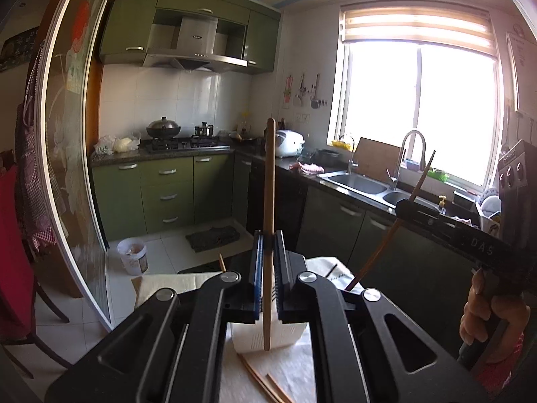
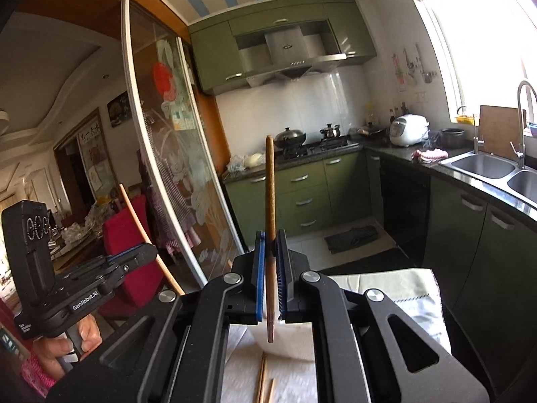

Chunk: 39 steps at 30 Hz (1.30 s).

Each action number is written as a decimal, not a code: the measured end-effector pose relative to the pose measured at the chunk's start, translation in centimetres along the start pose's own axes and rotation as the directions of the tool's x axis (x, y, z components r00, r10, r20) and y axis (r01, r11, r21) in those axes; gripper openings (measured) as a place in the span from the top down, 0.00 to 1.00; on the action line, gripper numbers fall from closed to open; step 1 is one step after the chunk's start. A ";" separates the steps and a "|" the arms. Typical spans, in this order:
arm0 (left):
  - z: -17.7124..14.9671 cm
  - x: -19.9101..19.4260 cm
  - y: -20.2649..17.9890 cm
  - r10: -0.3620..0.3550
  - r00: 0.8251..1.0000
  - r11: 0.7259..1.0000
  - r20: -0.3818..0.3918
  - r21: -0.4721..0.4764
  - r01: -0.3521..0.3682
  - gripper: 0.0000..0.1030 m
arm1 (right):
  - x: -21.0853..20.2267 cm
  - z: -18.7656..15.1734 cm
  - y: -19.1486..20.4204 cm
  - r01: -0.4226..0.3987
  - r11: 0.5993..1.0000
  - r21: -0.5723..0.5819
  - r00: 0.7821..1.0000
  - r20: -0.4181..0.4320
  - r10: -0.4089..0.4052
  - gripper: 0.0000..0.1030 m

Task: Organize utensils
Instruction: 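Carry both chopsticks upright into the white holder and open both grippers, then return both grippers to the loose chopsticks and grasp one with the left gripper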

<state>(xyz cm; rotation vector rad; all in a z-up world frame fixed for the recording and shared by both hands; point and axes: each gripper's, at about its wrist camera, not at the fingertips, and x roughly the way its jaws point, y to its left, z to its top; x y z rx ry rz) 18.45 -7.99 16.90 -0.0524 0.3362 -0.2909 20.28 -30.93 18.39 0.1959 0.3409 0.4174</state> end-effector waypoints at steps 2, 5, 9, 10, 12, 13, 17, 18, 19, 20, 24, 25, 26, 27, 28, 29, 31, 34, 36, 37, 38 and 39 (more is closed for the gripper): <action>0.9 1.6 -0.1 0.007 0.999 1.000 0.038 0.000 -0.007 0.94 | 1.9 0.8 -0.3 0.033 0.999 0.000 0.999 0.018 -0.033 0.93; 1.1 4.2 -0.4 0.024 0.997 1.000 0.073 0.013 -0.025 0.94 | 5.4 0.8 -0.9 0.069 0.998 -0.002 0.998 0.000 -0.069 0.93; -0.4 7.9 -0.4 0.048 0.999 0.999 0.025 0.016 -0.048 0.94 | 9.5 -1.1 -2.3 0.080 0.997 0.013 0.992 -0.102 -0.078 0.93; -0.9 8.6 -0.2 0.043 0.999 0.999 -0.002 0.010 -0.043 0.94 | 10.1 -1.7 -2.5 0.076 0.997 0.012 0.990 -0.121 -0.074 0.93; -2.0 9.7 0.0 0.060 0.997 0.998 -0.051 0.020 -0.059 0.94 | 11.0 -2.9 -2.6 0.085 0.996 -0.009 0.986 -0.145 -0.086 0.93; -2.6 10.1 0.2 0.069 0.995 0.997 -0.072 0.023 -0.068 0.94 | 11.3 -3.4 -2.5 0.088 0.996 -0.020 0.984 -0.157 -0.091 0.93; -4.3 11.2 0.7 0.090 0.985 0.996 -0.146 0.034 -0.086 0.94 | 12.7 -5.2 -2.5 0.093 0.994 -0.051 0.973 -0.209 -0.102 0.93; -4.6 11.4 0.7 0.094 0.983 0.995 -0.160 0.038 -0.089 0.94 | 13.0 -5.5 -2.6 0.095 0.994 -0.051 0.970 -0.219 -0.104 0.92; -4.9 11.6 0.8 0.099 0.980 0.995 -0.174 0.045 -0.092 0.94 | 13.3 -5.7 -2.7 0.096 0.994 -0.050 0.968 -0.228 -0.104 0.92; -5.1 11.6 1.0 0.099 0.978 0.995 -0.185 0.047 -0.092 0.94 | 13.3 -6.0 -2.6 0.094 0.994 -0.052 0.966 -0.236 -0.104 0.91; -5.7 11.7 1.2 0.105 0.971 0.994 -0.217 0.049 -0.096 0.94 | 12.5 -6.3 -2.5 0.092 0.994 -0.051 0.968 -0.228 -0.101 0.91; -5.8 11.6 1.2 0.104 0.969 0.994 -0.222 0.046 -0.097 0.94 | 11.9 -6.3 -2.4 0.090 0.995 -0.049 0.970 -0.220 -0.099 0.91; -5.8 11.5 1.3 0.105 0.968 0.994 -0.227 0.045 -0.097 0.94 | 11.1 -6.3 -2.2 0.088 0.995 -0.049 0.973 -0.211 -0.096 0.91; -5.8 11.3 1.4 0.105 0.968 0.994 -0.230 0.043 -0.098 0.94 | 10.2 -6.3 -2.1 0.084 0.995 -0.049 0.975 -0.202 -0.093 0.91; -5.9 10.9 1.4 0.105 0.967 0.994 -0.231 0.039 -0.098 0.93 | 9.2 -6.3 -2.0 0.082 0.995 -0.052 0.976 -0.196 -0.090 0.90; -5.9 10.5 1.4 0.105 0.967 0.994 -0.232 0.036 -0.099 0.92 | 8.2 -6.5 -1.8 0.078 0.995 -0.060 0.977 -0.192 -0.088 0.90; -6.2 9.5 1.2 0.102 0.965 0.995 -0.240 0.036 -0.096 0.88 | 6.1 -7.1 -1.5 0.069 0.994 -0.085 0.977 -0.197 -0.085 0.89; -7.7 8.0 0.9 0.098 0.952 0.995 -0.288 0.031 -0.093 0.82 | 3.4 -9.6 -1.5 0.054 0.991 -0.119 0.964 -0.254 -0.083 0.82; -9.7 7.7 0.8 0.081 0.929 0.997 -0.361 0.015 -0.081 0.82 | 1.7 -11.8 -2.1 0.058 0.992 -0.115 0.953 -0.291 -0.090 0.82; -10.9 7.7 0.8 0.074 0.913 0.997 -0.401 0.006 -0.078 0.82 | 0.9 -12.9 -2.8 0.064 0.993 -0.103 0.947 -0.308 -0.093 0.82; -12.2 7.9 0.9 0.064 0.892 0.997 -0.447 -0.006 -0.075 0.82 | 0.0 -13.9 -3.4 0.070 0.994 -0.087 0.943 -0.318 -0.094 0.82; -13.5 8.2 1.0 0.049 0.868 0.997 -0.495 -0.026 -0.071 0.82 | -0.9 -14.9 -4.3 0.081 0.995 -0.063 0.940 -0.328 -0.097 0.82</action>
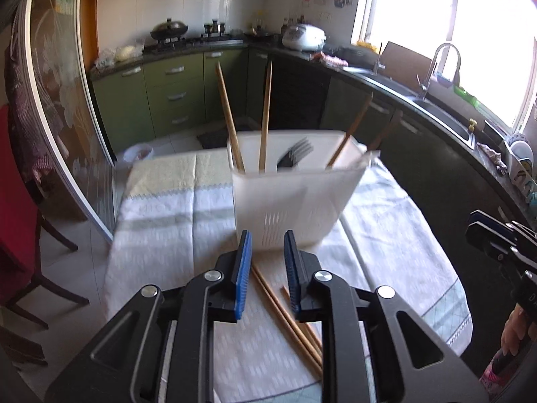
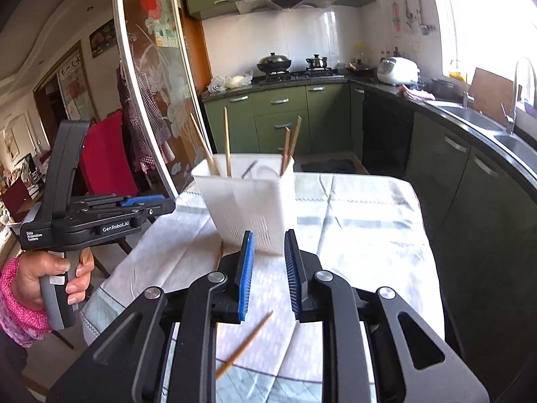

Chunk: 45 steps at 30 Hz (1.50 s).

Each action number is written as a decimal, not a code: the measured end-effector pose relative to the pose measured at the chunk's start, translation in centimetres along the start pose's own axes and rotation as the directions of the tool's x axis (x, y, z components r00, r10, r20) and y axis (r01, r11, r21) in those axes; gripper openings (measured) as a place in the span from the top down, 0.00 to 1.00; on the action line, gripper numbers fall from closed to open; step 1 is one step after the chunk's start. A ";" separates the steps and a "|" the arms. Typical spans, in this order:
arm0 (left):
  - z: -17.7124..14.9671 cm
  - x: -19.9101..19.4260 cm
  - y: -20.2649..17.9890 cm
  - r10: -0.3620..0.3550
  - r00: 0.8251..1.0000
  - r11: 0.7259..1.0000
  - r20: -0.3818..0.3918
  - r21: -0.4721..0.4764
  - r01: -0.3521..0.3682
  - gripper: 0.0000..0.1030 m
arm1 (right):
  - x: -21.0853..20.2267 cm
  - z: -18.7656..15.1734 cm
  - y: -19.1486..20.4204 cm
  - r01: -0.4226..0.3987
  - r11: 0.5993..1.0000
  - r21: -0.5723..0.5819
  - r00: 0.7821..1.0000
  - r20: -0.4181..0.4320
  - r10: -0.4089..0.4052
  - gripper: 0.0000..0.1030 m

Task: Organize utensils
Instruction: 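Return both grippers to the loose chopsticks and grasp one with the left gripper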

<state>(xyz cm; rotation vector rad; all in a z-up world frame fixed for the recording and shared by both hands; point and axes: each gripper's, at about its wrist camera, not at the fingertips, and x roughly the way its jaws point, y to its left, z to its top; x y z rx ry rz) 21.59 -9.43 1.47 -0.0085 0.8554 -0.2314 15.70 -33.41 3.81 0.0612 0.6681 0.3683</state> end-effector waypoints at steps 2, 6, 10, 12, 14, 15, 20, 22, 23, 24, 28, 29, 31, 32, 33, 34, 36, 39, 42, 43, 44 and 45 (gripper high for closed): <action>-1.9 1.9 0.3 -0.036 0.994 0.998 -0.102 -0.052 0.031 0.82 | -0.7 -2.2 -1.8 0.005 0.999 0.048 1.000 -0.025 -0.003 0.80; -4.4 5.1 0.6 -0.050 0.978 0.993 -0.203 -0.115 0.027 0.82 | -2.0 -6.2 -4.8 0.013 0.992 0.123 0.998 -0.058 -0.006 0.80; -5.5 7.3 0.2 -0.048 0.963 0.990 -0.266 -0.140 0.011 0.82 | -2.9 -8.7 -7.3 0.013 0.983 0.186 0.997 -0.074 0.001 0.80; -5.6 8.4 0.4 -0.038 0.953 0.985 -0.300 -0.171 -0.014 0.82 | -3.3 -9.0 -8.3 0.006 0.976 0.216 0.998 -0.068 0.009 0.80; -5.6 9.5 0.8 -0.031 0.943 0.980 -0.331 -0.196 -0.037 0.82 | -3.6 -9.1 -9.1 -0.004 0.971 0.237 0.998 -0.061 0.019 0.80; -5.3 9.9 0.8 -0.029 0.940 0.977 -0.341 -0.206 -0.045 0.82 | -3.7 -9.3 -9.3 -0.009 0.970 0.245 0.998 -0.059 0.024 0.80; -5.3 11.4 0.8 -0.010 0.924 0.973 -0.382 -0.216 -0.079 0.82 | -4.0 -9.3 -10.0 -0.022 0.964 0.264 0.998 -0.055 0.038 0.80; -5.5 11.8 0.7 -0.005 0.918 0.974 -0.396 -0.211 -0.086 0.82 | -4.0 -9.4 -10.2 -0.024 0.962 0.271 0.998 -0.056 0.041 0.79; -5.3 12.0 0.7 -0.003 0.917 0.974 -0.400 -0.207 -0.088 0.82 | -4.0 -9.4 -10.3 -0.026 0.961 0.275 0.997 -0.056 0.043 0.77; -5.3 12.1 0.5 0.009 0.915 0.976 -0.403 -0.195 -0.095 0.82 | -3.9 -9.4 -10.3 -0.028 0.960 0.278 0.997 -0.058 0.046 0.76; -4.9 12.6 -0.1 0.035 0.905 0.981 -0.424 -0.160 -0.112 0.82 | -3.0 -8.9 -9.3 -0.033 0.967 0.251 0.995 -0.084 0.056 0.75; -4.8 12.8 -0.4 0.044 0.903 0.982 -0.428 -0.147 -0.118 0.82 | -2.6 -8.7 -8.8 -0.035 0.972 0.234 0.994 -0.095 0.059 0.75; -4.5 13.2 -0.8 0.050 0.899 0.983 -0.434 -0.139 -0.122 0.82 | -1.4 -8.2 -7.3 -0.040 0.981 0.189 0.990 -0.127 0.065 0.75; -4.5 13.3 -0.8 0.050 0.899 0.983 -0.436 -0.137 -0.121 0.82 | -0.7 -7.9 -6.5 -0.043 0.986 0.164 0.987 -0.144 0.067 0.75; -4.4 13.5 -0.9 0.049 0.899 0.984 -0.436 -0.134 -0.119 0.82 | 0.1 -7.6 -5.6 -0.050 0.989 0.138 0.984 -0.163 0.073 0.75; -4.5 13.4 -0.9 0.050 0.899 0.984 -0.435 -0.131 -0.118 0.82 | 0.9 -7.4 -4.9 -0.058 0.991 0.119 0.981 -0.179 0.079 0.75; -4.5 13.3 -0.3 0.050 0.899 0.985 -0.434 -0.126 -0.115 0.87 | 2.6 -6.9 -3.4 -0.073 0.994 0.084 0.972 -0.216 0.090 0.75; -5.0 12.7 0.8 0.048 0.898 0.988 -0.436 -0.112 -0.108 0.92 | 5.3 -6.0 -1.5 -0.087 0.995 0.042 0.958 -0.270 0.095 0.75; -5.5 12.1 2.0 0.045 0.896 0.989 -0.442 -0.108 -0.103 0.94 | 7.9 -5.2 0.0 -0.118 0.993 0.016 0.937 -0.330 0.117 0.75; -5.7 11.8 2.5 0.047 0.896 0.988 -0.442 -0.110 -0.106 0.94 | 8.7 -5.0 0.4 -0.124 0.992 0.013 0.929 -0.349 0.121 0.75; -5.9 11.5 3.1 0.045 0.897 0.988 -0.440 -0.115 -0.106 0.94 | 9.7 -4.8 0.8 -0.125 0.992 0.004 0.920 -0.373 0.117 0.75; -6.0 11.2 3.7 0.045 0.898 0.987 -0.438 -0.121 -0.109 0.94 | 10.7 -4.7 1.2 -0.125 0.992 -0.008 0.912 -0.395 0.112 0.75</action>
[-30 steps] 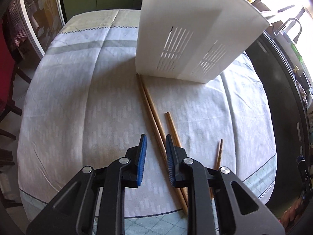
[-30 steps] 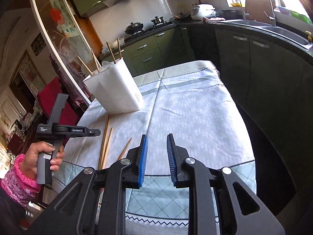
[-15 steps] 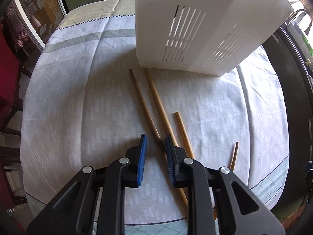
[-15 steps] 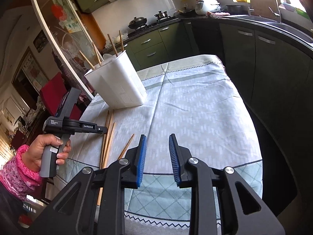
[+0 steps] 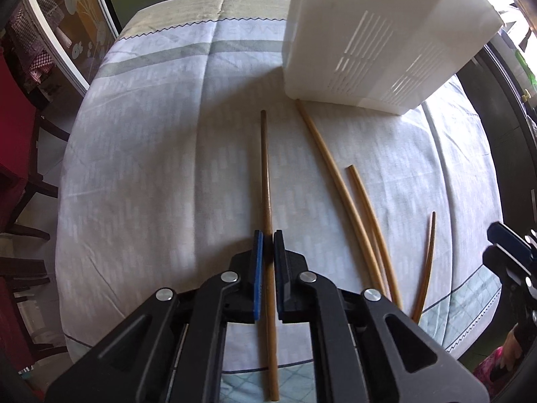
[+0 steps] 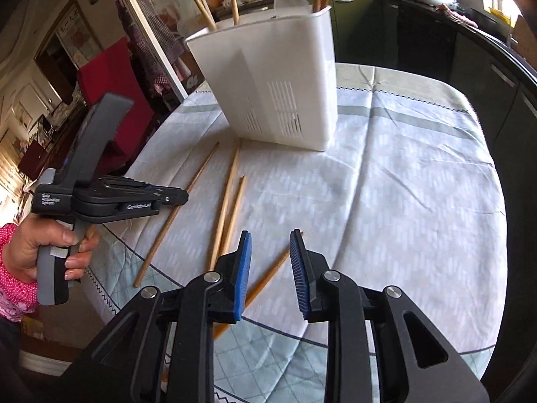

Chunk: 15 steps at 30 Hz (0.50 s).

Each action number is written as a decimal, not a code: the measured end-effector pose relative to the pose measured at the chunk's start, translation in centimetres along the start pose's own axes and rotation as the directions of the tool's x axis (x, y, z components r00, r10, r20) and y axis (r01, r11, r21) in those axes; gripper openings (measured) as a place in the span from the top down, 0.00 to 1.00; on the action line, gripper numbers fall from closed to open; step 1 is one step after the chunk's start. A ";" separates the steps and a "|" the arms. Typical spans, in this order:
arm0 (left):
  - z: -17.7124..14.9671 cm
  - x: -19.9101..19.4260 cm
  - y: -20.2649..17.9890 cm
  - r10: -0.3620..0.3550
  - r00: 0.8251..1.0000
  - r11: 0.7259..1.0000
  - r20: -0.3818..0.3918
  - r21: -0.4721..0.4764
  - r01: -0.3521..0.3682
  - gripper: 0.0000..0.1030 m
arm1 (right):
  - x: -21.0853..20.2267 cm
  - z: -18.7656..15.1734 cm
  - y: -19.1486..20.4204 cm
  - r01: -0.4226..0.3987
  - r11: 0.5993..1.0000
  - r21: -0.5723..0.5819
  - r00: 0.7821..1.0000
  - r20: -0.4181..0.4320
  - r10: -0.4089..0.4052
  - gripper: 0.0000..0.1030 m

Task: Organize utensils
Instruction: 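Return both grippers to the loose chopsticks and grasp one with the left gripper, then grasp a chopstick with the right gripper while the left gripper lifts its chopstick upright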

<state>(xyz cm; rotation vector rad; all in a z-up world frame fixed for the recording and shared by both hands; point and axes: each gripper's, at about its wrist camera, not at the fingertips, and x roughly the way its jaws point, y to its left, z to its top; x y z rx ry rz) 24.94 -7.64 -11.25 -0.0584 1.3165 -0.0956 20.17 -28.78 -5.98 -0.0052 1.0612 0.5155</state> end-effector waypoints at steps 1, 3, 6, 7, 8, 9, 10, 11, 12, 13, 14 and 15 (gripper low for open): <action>-0.2 -0.2 0.6 0.000 1.000 1.000 0.004 -0.010 0.000 0.94 | 0.9 0.6 0.3 0.002 1.000 -0.009 1.000 -0.024 -0.002 0.75; -0.4 -0.6 1.8 -0.005 1.000 1.000 0.013 -0.025 0.005 0.94 | 2.9 1.6 1.1 0.009 1.000 -0.026 0.997 -0.073 -0.011 0.75; -0.9 -1.1 2.7 -0.003 1.000 1.000 0.030 -0.017 0.004 0.94 | 5.6 2.8 2.1 0.019 0.999 -0.045 0.991 -0.131 -0.025 0.75; -1.2 -1.2 2.9 -0.007 1.000 1.000 0.031 -0.013 0.008 0.94 | 6.4 3.1 2.3 0.022 0.999 -0.047 0.989 -0.145 -0.028 0.75; -1.3 -1.3 3.0 -0.013 0.999 1.000 0.029 -0.010 0.014 0.94 | 7.2 3.4 2.6 0.026 0.998 -0.054 0.987 -0.158 -0.034 0.77; -1.4 -1.3 3.0 -0.018 0.999 1.000 0.027 -0.007 0.019 0.94 | 7.8 3.7 2.9 0.030 0.998 -0.060 0.985 -0.169 -0.040 0.79; -1.4 -1.2 3.0 -0.022 0.999 1.000 0.025 -0.003 0.022 0.94 | 8.4 3.8 3.2 0.042 0.997 -0.067 0.982 -0.179 -0.054 0.79; -1.3 -1.2 3.0 -0.024 0.999 1.000 0.025 -0.002 0.024 0.94 | 8.9 4.0 3.5 0.058 0.995 -0.075 0.980 -0.188 -0.071 0.79; -1.5 -1.1 3.0 -0.025 0.999 1.000 0.024 0.000 0.025 0.94 | 9.3 4.1 3.7 0.069 0.994 -0.081 0.977 -0.195 -0.084 0.79; -1.5 -1.0 3.0 -0.026 0.999 1.000 0.022 0.003 0.026 0.94 | 9.7 4.3 3.8 0.079 0.993 -0.085 0.975 -0.203 -0.095 0.79; -1.7 -0.9 3.0 -0.028 0.999 1.000 0.021 0.004 0.028 0.94 | 10.0 4.4 3.9 0.084 0.993 -0.088 0.973 -0.209 -0.101 0.80; -2.0 -0.8 3.0 -0.030 0.999 1.000 0.018 0.004 0.030 0.94 | 10.2 4.4 4.1 0.088 0.992 -0.092 0.971 -0.214 -0.106 0.80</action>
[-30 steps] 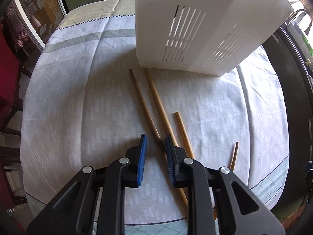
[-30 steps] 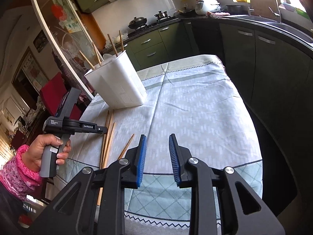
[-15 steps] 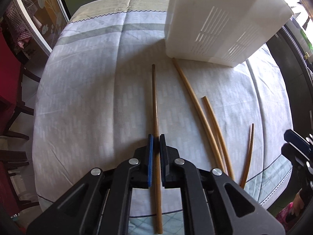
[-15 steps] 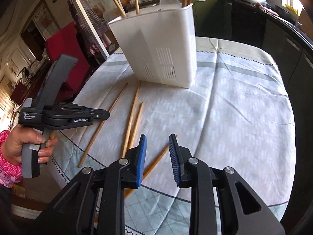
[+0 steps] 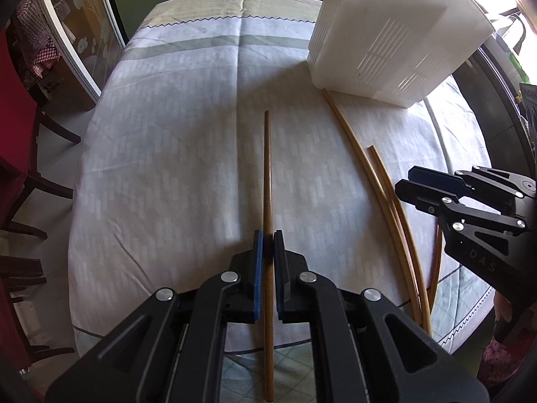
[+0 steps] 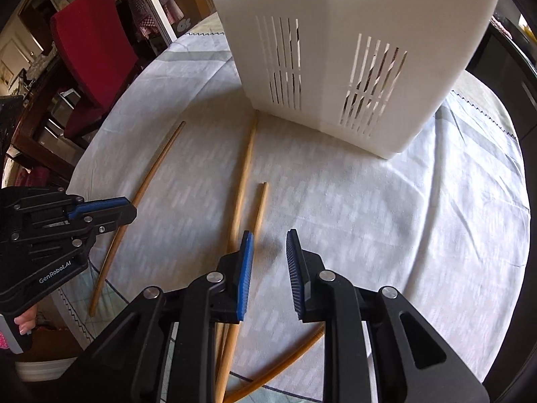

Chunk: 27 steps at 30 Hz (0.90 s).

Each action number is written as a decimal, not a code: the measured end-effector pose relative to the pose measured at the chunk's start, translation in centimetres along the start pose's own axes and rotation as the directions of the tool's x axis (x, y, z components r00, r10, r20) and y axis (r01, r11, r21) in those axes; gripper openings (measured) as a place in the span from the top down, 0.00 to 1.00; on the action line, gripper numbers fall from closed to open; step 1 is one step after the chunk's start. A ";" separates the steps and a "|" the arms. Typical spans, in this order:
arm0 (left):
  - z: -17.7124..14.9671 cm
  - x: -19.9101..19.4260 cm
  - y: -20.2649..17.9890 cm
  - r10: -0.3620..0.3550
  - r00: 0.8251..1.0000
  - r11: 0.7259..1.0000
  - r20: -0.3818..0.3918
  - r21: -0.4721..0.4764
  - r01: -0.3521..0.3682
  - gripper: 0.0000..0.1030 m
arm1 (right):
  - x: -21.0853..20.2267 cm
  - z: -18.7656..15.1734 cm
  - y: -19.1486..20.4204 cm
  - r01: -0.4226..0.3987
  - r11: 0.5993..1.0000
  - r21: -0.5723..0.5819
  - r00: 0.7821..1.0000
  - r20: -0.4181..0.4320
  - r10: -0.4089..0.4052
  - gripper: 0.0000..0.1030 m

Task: Organize utensils
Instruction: 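Grasp a chopstick with the right gripper while the left gripper lifts its chopstick upright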

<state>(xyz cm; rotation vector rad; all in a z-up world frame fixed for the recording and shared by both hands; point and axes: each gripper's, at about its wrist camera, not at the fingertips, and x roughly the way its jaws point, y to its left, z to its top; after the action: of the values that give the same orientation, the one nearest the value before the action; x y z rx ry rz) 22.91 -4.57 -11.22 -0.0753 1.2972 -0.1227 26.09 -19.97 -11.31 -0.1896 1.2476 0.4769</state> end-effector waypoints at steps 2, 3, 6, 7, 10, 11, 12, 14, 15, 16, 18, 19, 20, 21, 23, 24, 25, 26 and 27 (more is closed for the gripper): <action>0.1 0.2 0.1 -0.002 1.000 1.000 -0.001 0.001 0.002 0.94 | 0.3 0.3 0.3 0.013 1.000 -0.009 1.000 -0.007 -0.013 0.80; 0.0 0.2 0.1 -0.003 1.000 1.000 -0.001 0.002 0.003 0.94 | 0.5 0.4 0.4 0.018 1.000 -0.014 1.000 -0.010 -0.018 0.81; -0.1 0.2 0.3 -0.013 1.000 1.000 -0.003 -0.012 0.013 0.94 | 0.7 0.7 1.3 0.033 0.999 -0.031 0.999 -0.017 -0.034 0.84; 0.0 0.2 0.4 -0.016 1.000 1.000 -0.003 -0.017 0.016 0.94 | 0.8 0.8 1.6 0.039 0.998 -0.039 0.999 -0.019 -0.040 0.85; 0.3 0.1 1.0 -0.016 1.000 1.000 0.007 -0.023 0.017 0.93 | 1.5 1.1 2.7 0.061 0.996 -0.064 0.997 -0.035 -0.063 0.85; 0.4 0.0 1.1 -0.015 1.000 1.000 0.008 -0.022 0.015 0.93 | 1.7 1.1 2.9 0.073 0.995 -0.073 0.997 -0.031 -0.076 0.85; 0.6 0.0 1.1 -0.012 1.000 1.000 0.009 -0.019 0.012 0.92 | 1.8 1.2 3.2 0.084 0.993 -0.081 0.996 -0.031 -0.087 0.85; 0.8 0.3 1.1 -0.007 1.000 1.000 -0.004 -0.016 0.007 0.91 | 1.9 1.4 3.4 0.090 0.992 -0.087 0.995 -0.039 -0.094 0.86; 0.9 0.3 1.1 -0.005 1.000 1.000 -0.001 -0.014 0.005 0.90 | 2.0 1.5 3.3 0.089 0.992 -0.086 0.995 -0.042 -0.093 0.86; 0.9 0.3 0.9 0.000 1.000 1.000 -0.005 -0.008 0.000 0.90 | 2.1 1.5 3.4 0.090 0.992 -0.088 0.995 -0.043 -0.094 0.87; 1.2 0.4 0.7 0.000 1.000 1.000 -0.016 0.006 0.000 0.86 | 2.1 1.3 3.5 0.082 0.993 -0.090 0.995 -0.044 -0.086 0.91; 1.3 0.5 0.6 0.002 1.000 1.000 -0.020 0.009 -0.002 0.85 | 1.9 0.9 3.5 0.079 0.993 -0.084 0.996 -0.044 -0.083 0.91; 1.5 0.5 0.4 0.005 1.000 1.000 -0.021 0.011 -0.005 0.85 | 1.9 0.9 3.5 0.075 0.994 -0.079 0.996 -0.042 -0.079 0.92; 1.6 0.6 0.3 0.006 1.000 1.000 -0.021 0.011 -0.005 0.85 | 1.9 1.0 3.4 0.070 0.995 -0.069 0.997 -0.037 -0.073 0.92; 1.8 0.6 0.4 0.003 1.000 1.000 -0.018 0.001 -0.003 0.85 | 1.7 1.0 3.0 0.063 0.997 -0.051 0.998 -0.026 -0.064 0.93; 1.8 0.6 0.6 0.003 1.000 1.000 -0.016 -0.003 -0.003 0.88 | 1.5 1.1 2.8 0.054 0.998 -0.042 0.998 -0.016 -0.055 0.94; 1.9 0.6 0.5 0.005 1.000 1.000 -0.012 -0.004 -0.005 0.93 | 1.1 1.1 2.7 0.049 0.998 -0.034 0.999 -0.003 -0.049 0.94; 1.9 0.6 0.7 0.006 1.000 1.000 -0.009 -0.009 -0.006 0.94 | 0.5 1.1 2.5 0.044 0.999 -0.027 0.999 0.012 -0.044 0.94; 2.0 0.6 0.8 0.000 1.000 1.000 -0.009 -0.016 0.000 0.94 | -0.2 1.1 2.4 0.037 0.999 -0.022 0.999 0.026 -0.036 0.94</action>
<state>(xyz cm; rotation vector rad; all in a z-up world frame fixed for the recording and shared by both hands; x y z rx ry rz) 24.98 -3.84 -11.38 -0.0881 1.3070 -0.1129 25.92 -17.50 -10.55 -0.2241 1.2121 0.4609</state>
